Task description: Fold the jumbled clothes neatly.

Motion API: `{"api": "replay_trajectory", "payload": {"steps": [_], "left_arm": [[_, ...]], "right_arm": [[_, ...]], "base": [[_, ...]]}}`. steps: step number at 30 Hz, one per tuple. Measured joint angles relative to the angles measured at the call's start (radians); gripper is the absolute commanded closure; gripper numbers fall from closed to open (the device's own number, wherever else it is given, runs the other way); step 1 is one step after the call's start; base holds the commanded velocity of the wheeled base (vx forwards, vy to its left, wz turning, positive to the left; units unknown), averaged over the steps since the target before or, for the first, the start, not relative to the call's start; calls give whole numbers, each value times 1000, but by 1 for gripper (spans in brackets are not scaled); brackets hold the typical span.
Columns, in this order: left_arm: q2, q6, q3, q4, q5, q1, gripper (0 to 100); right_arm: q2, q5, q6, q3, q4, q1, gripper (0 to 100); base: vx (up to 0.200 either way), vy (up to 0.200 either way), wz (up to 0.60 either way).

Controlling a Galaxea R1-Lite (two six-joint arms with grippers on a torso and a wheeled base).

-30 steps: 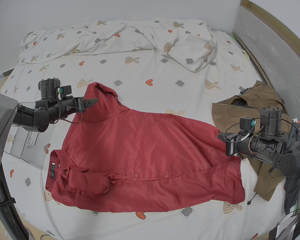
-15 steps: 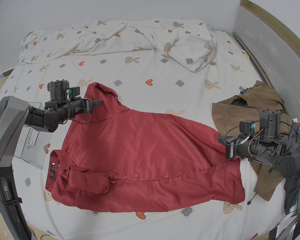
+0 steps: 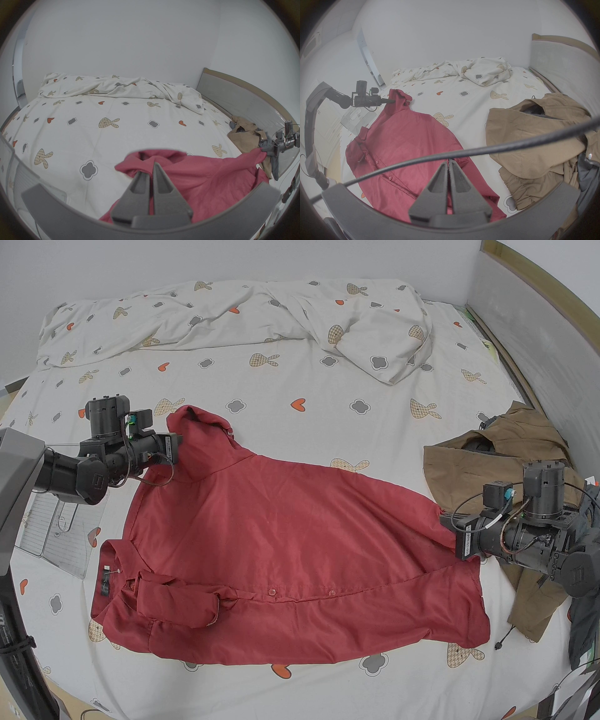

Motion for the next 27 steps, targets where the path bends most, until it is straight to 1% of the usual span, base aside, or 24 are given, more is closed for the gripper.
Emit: {"api": "replay_trajectory", "payload": {"steps": [5, 10, 16, 21, 27], "left_arm": [[-53, 0, 94, -40, 0, 1, 100], [-117, -1, 204, -115, 0, 3, 100], [-212, -10, 330, -139, -1, 9, 100], [-283, -11, 434, -170, -3, 15, 100], [-356, -10, 576, -228, -3, 17, 100]], "right_arm": [[-10, 0, 2, 4, 0, -23, 100], [-17, 0, 7, 7, 0, -69, 100], [-23, 1, 13, 17, -1, -124, 100], [-30, 3, 29, 24, -2, -147, 100], [-36, 3, 46, 27, -2, -157, 100]], "base": [[0, 0, 0], [0, 0, 0], [0, 0, 0], [0, 0, 0], [0, 0, 0]]}}
